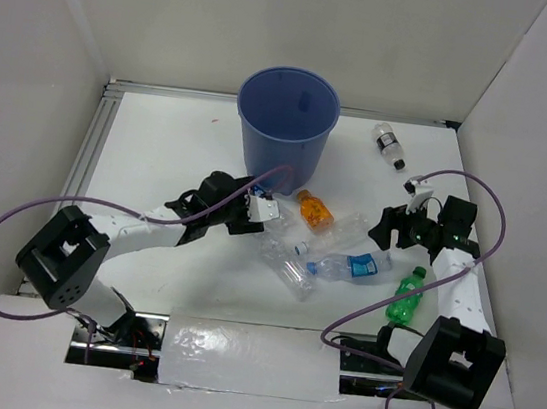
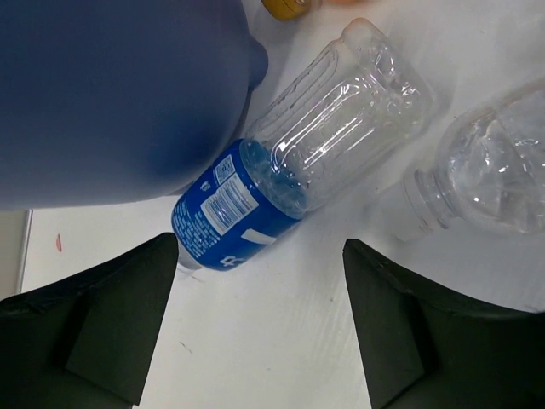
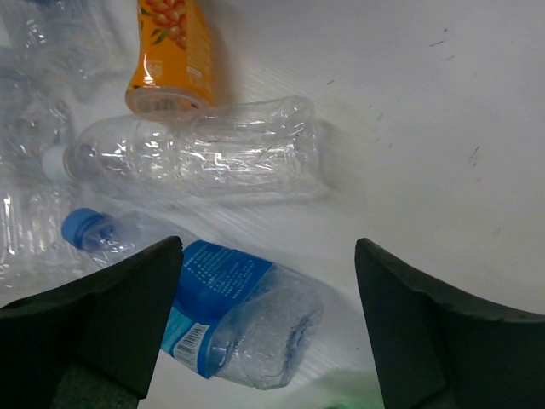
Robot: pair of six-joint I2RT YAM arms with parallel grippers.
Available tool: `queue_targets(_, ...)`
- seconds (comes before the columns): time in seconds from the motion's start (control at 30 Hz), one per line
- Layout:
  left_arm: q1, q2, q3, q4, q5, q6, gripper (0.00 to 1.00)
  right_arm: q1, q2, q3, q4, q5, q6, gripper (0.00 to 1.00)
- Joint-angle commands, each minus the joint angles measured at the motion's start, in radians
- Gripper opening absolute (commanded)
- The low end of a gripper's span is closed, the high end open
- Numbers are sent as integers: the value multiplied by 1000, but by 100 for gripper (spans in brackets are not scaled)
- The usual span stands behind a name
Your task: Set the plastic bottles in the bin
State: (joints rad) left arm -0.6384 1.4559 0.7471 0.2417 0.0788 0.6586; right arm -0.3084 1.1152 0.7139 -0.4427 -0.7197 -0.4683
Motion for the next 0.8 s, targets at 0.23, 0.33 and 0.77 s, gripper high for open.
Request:
queue_targets(0.23, -14, 176, 80, 165, 73, 191, 95, -6, 23, 35, -8, -27, -26, 94)
queue_targets(0.33, -23, 230, 104, 211, 82, 226, 96, -15, 41, 35, -8, -37, -26, 94)
queue_targets(0.77, -23, 370, 208, 63, 117, 220, 66, -15, 72, 35, -17, -67, -35, 96)
